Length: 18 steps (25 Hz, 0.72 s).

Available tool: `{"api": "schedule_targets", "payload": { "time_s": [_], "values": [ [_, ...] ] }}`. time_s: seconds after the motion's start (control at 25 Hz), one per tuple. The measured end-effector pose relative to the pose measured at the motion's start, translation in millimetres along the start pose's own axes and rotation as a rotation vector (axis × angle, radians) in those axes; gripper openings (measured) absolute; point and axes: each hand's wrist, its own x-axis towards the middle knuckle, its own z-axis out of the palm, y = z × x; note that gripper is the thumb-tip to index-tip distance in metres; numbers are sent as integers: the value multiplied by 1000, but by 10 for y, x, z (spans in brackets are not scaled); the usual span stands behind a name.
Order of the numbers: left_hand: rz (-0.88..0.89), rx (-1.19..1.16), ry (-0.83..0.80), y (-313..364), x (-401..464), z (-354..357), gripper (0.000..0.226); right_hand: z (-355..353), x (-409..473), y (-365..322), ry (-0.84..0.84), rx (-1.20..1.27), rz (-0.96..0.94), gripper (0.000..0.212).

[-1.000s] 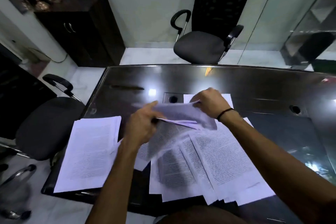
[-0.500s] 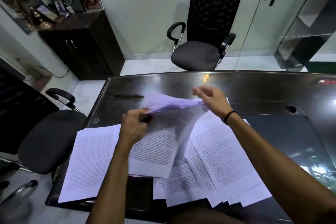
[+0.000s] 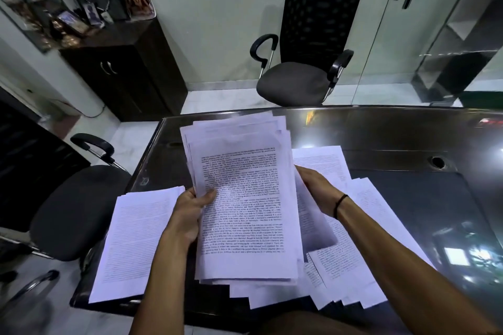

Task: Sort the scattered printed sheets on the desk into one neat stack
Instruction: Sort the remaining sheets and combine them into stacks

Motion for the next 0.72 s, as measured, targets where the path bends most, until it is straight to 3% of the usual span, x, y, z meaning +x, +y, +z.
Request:
{"api": "schedule_targets", "payload": {
  "time_s": [0.16, 0.32, 0.48, 0.64, 0.72],
  "values": [
    [-12, -86, 16, -34, 42, -38, 23, -62, -89, 143, -174, 377, 133, 50],
    [-13, -92, 43, -25, 96, -45, 21, -139, 48, 254, -36, -79, 25, 31],
    [2, -96, 108, 5, 151, -248, 28, -381, 153, 337, 280, -214, -81, 14],
    [-12, -82, 140, -16, 184, -446, 30, -711, 180, 804, 393, -437, 141, 18],
    [-25, -83, 142, -56, 190, -430, 30, -720, 145, 985, 439, -568, 269, 34]
  ]
}}
